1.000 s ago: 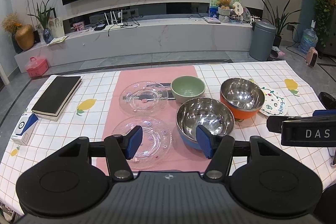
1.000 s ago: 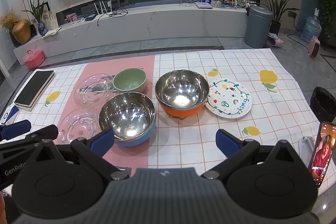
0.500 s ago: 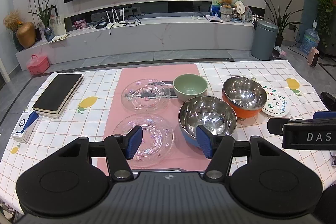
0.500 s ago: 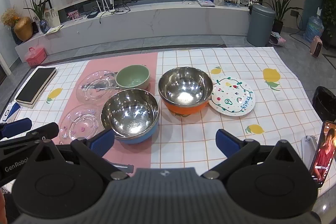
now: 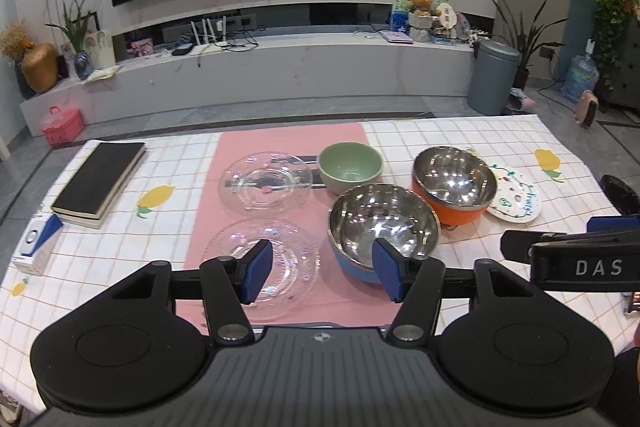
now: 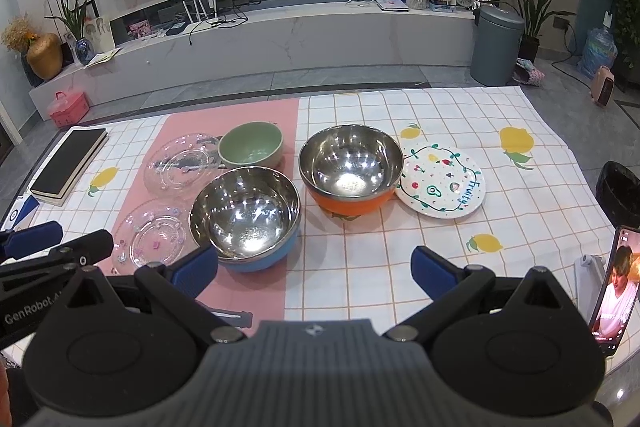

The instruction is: Organize plates and bowls

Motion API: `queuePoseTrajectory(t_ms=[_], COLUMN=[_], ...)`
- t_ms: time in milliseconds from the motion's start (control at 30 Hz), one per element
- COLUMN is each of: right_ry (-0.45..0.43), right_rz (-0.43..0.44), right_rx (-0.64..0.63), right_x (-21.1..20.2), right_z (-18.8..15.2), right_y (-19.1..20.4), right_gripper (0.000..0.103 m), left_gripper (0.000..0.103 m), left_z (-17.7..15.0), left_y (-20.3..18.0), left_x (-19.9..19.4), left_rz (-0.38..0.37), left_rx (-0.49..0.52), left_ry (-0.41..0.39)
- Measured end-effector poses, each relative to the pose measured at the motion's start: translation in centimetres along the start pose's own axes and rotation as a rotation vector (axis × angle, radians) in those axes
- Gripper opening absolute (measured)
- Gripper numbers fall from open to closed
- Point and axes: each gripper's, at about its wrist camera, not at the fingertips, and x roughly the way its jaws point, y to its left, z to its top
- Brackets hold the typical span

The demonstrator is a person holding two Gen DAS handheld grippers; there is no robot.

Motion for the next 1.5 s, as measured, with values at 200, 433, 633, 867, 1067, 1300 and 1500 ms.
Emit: queuePoseTrajectory(t_ms=[200, 433, 633, 867, 1067, 1300, 1500], right_ry=[-0.009, -0.028, -0.065, -0.023, 0.042, 0.104, 0.121], right_rz=[0.023, 0.037, 0.010, 0.022, 0.028, 0.037, 0.065], right_rx=[0.004, 0.001, 0.024, 0.071, 0.106, 0.129, 0.145], right_x=[0.9, 3.1, 5.7, 9.5, 12.5, 14.5, 15.0], right_z=[-0.3, -0.4, 0.2, 1.2, 1.2, 0.5, 0.3], right_y=[-0.5, -0.3, 0.1, 0.0, 0.1, 0.1, 0.3], right_gripper=[0.100, 0.084, 0.084, 0.073, 0.064, 0.050, 0.036], left_gripper=[0.049, 0.046, 0.045, 0.051, 0.050, 0.036, 0.020], left_z=[0.0, 0.3, 1.0, 1.2, 0.2, -0.5, -0.6], left_y=[0.9, 0.8, 0.6, 1.5, 2.2, 2.0, 1.9], left_x=[1.0, 3.3, 5.1, 8.5, 11.8, 13.2, 13.5], left_rz=[-0.084, -0.115, -0.089, -0.132, -0.150, -0.138, -0.138], left_rx=[-0.073, -0.056, -0.071, -0.151, -0.240, -0.254, -0.255], left_ry=[0.016, -0.001, -0.026, -0.012, 0.068, 0.120, 0.131])
